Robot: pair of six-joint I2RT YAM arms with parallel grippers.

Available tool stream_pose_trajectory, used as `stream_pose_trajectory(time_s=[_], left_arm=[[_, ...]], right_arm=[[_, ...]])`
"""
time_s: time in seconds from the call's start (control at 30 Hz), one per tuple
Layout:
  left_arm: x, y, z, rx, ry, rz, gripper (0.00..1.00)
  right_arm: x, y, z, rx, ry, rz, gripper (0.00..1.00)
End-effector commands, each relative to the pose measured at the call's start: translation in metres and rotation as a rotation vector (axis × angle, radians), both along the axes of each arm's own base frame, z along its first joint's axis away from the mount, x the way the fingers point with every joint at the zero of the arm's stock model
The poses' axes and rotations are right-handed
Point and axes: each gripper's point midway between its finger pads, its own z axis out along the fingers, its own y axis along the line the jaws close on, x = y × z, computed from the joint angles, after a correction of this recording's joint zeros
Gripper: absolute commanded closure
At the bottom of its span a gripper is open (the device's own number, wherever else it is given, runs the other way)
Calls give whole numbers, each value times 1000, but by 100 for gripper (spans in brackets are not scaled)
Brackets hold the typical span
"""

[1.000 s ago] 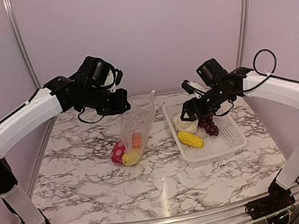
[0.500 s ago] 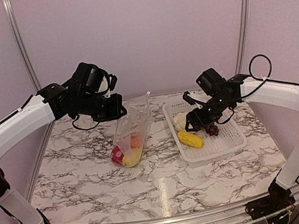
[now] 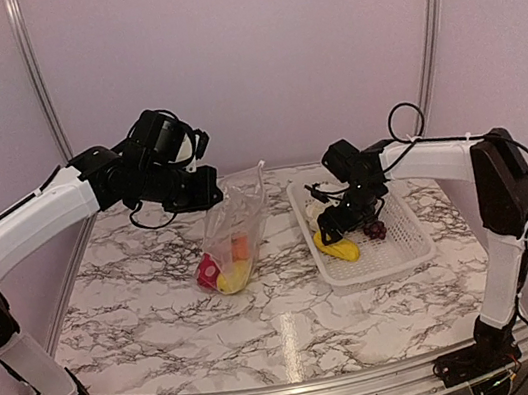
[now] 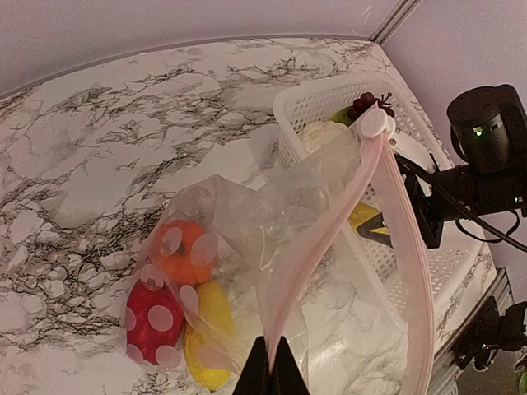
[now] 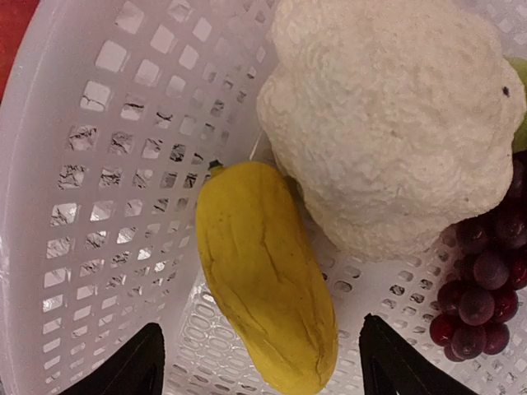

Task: Place the food in the zip-top bag and seal the zipper
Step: Pick up the fake fruit from the bin.

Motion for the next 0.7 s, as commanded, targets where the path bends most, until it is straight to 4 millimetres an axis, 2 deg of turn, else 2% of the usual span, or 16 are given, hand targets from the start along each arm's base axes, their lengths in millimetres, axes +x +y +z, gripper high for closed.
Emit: stream_pose_trajectory(time_s=[0.0,0.27,0.43,0.67], left_arm=[[3,1,6,22,-30,-14,100],[1,2,10,42,-45,-36,100],[1,3,12,49,-51,-40,100],[1,3,9,55,-45,-46,100]], right_arm=[[10,5,0,6,25,2,23],[13,11,-16,10,73,1,26],[8,14,-22,24,107,7,39],[3,5,-34,-17,125,-13,37]])
